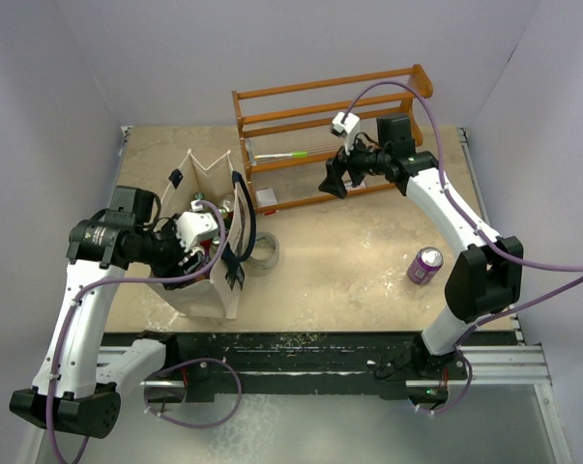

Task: Place the beverage into the canvas bag
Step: Place the drink in the canvas bag.

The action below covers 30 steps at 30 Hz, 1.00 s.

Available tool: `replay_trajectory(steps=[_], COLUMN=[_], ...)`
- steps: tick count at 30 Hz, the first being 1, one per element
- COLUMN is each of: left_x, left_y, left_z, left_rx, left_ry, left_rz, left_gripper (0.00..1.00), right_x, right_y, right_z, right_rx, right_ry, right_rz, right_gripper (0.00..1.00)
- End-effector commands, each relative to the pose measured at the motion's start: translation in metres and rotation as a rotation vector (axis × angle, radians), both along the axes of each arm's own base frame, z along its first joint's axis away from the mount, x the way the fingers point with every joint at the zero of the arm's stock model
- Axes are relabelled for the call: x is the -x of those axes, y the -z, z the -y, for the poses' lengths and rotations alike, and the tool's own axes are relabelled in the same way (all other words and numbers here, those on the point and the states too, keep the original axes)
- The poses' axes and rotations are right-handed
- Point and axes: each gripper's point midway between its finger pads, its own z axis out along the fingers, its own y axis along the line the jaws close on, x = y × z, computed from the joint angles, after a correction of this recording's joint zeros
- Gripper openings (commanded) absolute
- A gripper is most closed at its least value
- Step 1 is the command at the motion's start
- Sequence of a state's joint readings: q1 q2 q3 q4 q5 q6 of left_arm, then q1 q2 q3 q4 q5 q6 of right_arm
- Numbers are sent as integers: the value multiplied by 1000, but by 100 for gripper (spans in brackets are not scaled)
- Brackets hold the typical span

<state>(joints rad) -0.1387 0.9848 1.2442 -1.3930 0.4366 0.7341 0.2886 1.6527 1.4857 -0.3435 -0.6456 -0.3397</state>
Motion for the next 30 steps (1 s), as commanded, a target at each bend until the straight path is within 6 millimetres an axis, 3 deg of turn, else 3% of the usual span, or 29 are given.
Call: replay_trajectory(steps=[1,11,30], left_x=[-19,-44,-65], left_y=[9,32,59], left_z=[-3,-12,-25], left_rx=[-24,-80,-117], left_ry=[-14,-72,-226], left_rz=[47,46,61], left_gripper=[0,0,0], right_x=[-10,-16,-6], right_y=[-1,7,9], right_z=[-1,2,12], right_rx=[-6,16,44], right_ry=[9,30,50], right_rz=[18,13,37], right_gripper=[92,92,92])
